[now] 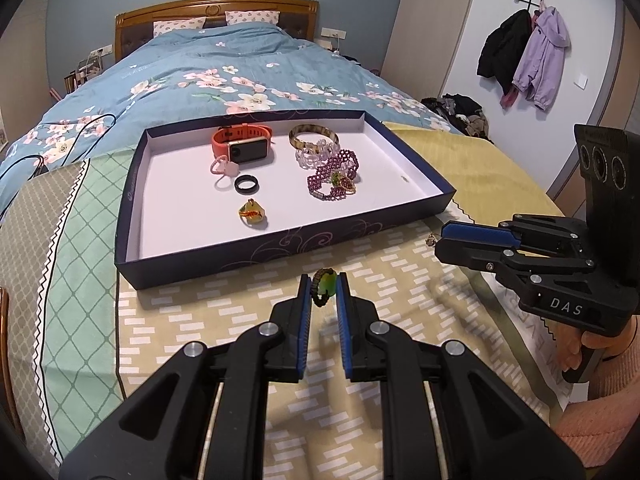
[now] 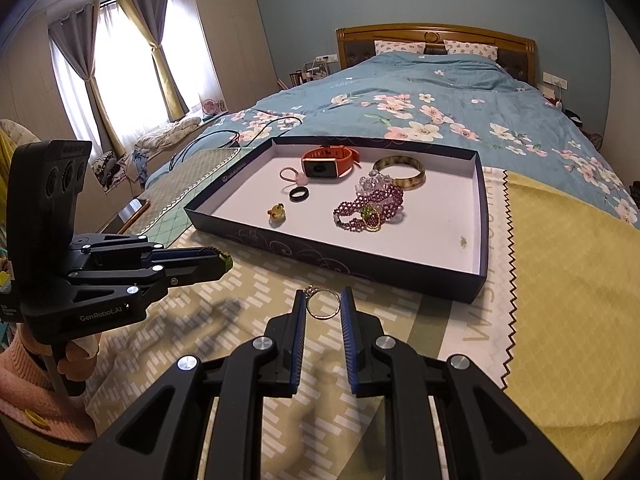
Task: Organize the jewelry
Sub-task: 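Lift the green ring with the left gripper while the right gripper lifts the gold ring toward the lid, then carry the green ring into the lid with the left gripper while the right gripper lowers the gold ring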
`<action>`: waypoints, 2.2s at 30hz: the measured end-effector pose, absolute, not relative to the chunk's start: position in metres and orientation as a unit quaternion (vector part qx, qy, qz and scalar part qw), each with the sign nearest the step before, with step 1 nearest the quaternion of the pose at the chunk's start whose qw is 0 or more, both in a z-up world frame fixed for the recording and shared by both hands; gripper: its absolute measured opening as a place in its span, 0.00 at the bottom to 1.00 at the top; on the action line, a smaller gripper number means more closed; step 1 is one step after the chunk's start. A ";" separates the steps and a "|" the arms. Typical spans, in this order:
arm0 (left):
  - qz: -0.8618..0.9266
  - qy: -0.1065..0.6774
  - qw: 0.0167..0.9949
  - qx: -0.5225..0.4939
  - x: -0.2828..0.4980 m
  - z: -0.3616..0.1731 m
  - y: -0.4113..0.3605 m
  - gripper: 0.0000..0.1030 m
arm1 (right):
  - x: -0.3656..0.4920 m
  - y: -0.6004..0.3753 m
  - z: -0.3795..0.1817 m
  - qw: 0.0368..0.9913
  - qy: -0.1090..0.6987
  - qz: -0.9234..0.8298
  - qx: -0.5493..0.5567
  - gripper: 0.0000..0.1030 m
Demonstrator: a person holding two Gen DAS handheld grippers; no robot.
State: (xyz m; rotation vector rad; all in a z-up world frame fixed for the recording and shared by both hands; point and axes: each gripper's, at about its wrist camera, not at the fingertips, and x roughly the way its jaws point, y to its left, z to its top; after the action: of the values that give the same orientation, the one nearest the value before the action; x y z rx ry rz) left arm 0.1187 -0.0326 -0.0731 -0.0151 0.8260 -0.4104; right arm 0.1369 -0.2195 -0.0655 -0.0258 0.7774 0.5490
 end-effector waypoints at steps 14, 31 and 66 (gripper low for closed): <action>-0.191 0.385 0.903 -0.012 0.124 -0.063 -0.029 0.12 | 0.143 -0.218 -0.058 0.895 0.362 0.262 -0.006 0.15; -0.180 0.371 0.911 -0.010 0.140 -0.051 -0.027 0.12 | 0.158 -0.211 -0.048 0.901 0.346 0.262 -0.010 0.15; -0.158 0.381 0.911 -0.008 0.174 -0.058 -0.029 0.12 | 0.197 -0.205 -0.049 0.903 0.348 0.253 -0.011 0.15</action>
State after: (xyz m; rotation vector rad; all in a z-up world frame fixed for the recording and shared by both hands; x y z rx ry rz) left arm 0.1743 -0.0293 -0.0583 -0.0155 0.7851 -0.3260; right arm 0.1966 -0.2049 -0.0486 -0.0235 0.7197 0.5226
